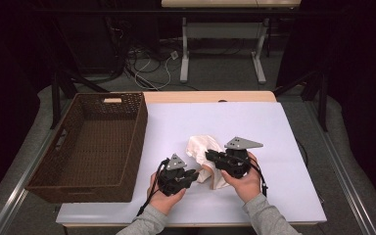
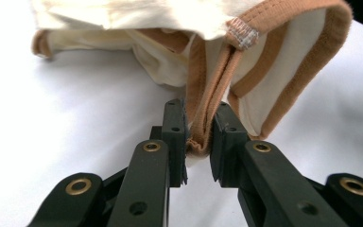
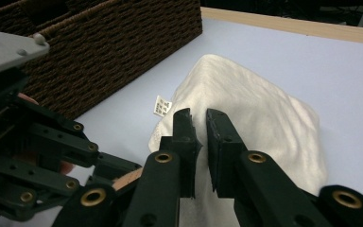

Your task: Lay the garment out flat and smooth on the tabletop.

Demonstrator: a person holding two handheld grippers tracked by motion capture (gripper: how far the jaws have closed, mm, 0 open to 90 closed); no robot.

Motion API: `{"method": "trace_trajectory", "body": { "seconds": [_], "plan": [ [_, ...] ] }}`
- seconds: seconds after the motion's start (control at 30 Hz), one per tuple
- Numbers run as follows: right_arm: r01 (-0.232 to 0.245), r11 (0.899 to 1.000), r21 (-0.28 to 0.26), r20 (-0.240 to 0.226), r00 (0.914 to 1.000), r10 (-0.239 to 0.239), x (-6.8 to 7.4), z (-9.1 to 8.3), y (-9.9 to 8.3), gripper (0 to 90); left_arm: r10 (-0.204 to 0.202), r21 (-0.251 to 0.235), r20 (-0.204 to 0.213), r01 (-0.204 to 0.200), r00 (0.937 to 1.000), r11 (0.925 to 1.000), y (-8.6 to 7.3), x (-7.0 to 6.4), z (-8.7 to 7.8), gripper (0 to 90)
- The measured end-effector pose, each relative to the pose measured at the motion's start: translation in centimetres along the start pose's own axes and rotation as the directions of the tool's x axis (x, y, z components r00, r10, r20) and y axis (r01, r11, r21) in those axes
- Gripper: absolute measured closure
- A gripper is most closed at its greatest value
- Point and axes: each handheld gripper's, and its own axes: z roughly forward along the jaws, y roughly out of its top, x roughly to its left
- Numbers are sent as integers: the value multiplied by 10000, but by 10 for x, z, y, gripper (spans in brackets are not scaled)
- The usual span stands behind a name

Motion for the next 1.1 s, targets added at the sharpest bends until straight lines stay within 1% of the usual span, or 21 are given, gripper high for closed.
{"method": "trace_trajectory", "body": {
  "seconds": [0.03,0.07,0.13,0.3,0.33,0.4,0.5,0.6,0.63,0.7,0.73,0.8,0.83,0.93,1.0,1.03,1.1],
  "plan": [
    [39,10000,-43,8,10000,-39,-1,0,0,826,16,-4,-27,-16,10000,10000,1,1,-2,786],
    [-63,10000,-50,3,10000,63,-2,0,0,826,-121,-79,-12,121,9999,9999,1,2,-3,786],
    [-55,10000,-45,37,10000,56,-4,-1,0,824,-79,-107,-51,78,10000,9999,2,3,-5,787],
    [-263,9996,40,6,9997,263,-7,-1,-1,820,-123,-200,-84,121,9999,9997,3,5,-8,789],
    [-262,9996,56,35,9997,262,-8,-1,-1,819,-82,-176,-118,80,9999,9998,3,6,-9,789],
    [-266,9996,31,48,9996,266,-9,-1,-2,818,-124,-209,-92,122,9999,9997,4,7,-9,789],
    [-418,9990,132,52,9991,418,-11,-1,-3,813,-149,-211,-90,147,9998,9997,4,7,-10,789],
    [-521,9986,86,-23,9986,521,-13,-1,-4,805,-106,-206,-172,102,9998,9997,4,8,-10,790],
    [-544,9984,122,-3,9985,544,-14,-1,-4,806,-147,-207,-152,144,9998,9997,4,8,-10,790],
    [-627,9979,165,-37,9980,627,-13,-1,-4,806,-96,-175,-193,92,9998,9998,4,8,-10,790],
    [-638,9979,130,-41,9980,638,-13,-1,-5,806,-174,-180,-158,171,9997,9997,4,8,-9,790],
    [-651,9977,187,-86,9978,653,-14,-1,-5,804,-140,-157,-183,137,9997,9998,4,8,-9,790],
    [-723,9973,140,-158,9972,726,-15,-1,-5,804,-91,-137,-205,89,9997,9999,4,9,-10,790],
    [-856,9962,177,-191,9961,860,-17,-3,-5,804,-122,-151,-240,119,9996,9998,4,10,-10,790],
    [-830,9964,188,-139,9964,832,-18,-5,-4,812,-99,-159,-271,95,9996,9998,4,11,-11,790],
    [-827,9964,185,-201,9963,831,-19,-5,-4,818,-136,-173,-275,132,9995,9998,4,11,-11,790],
    [-910,9958,131,-88,9958,912,-20,-6,-5,841,-203,-166,-336,198,9992,9997,4,12,-12,790]
  ]
}}
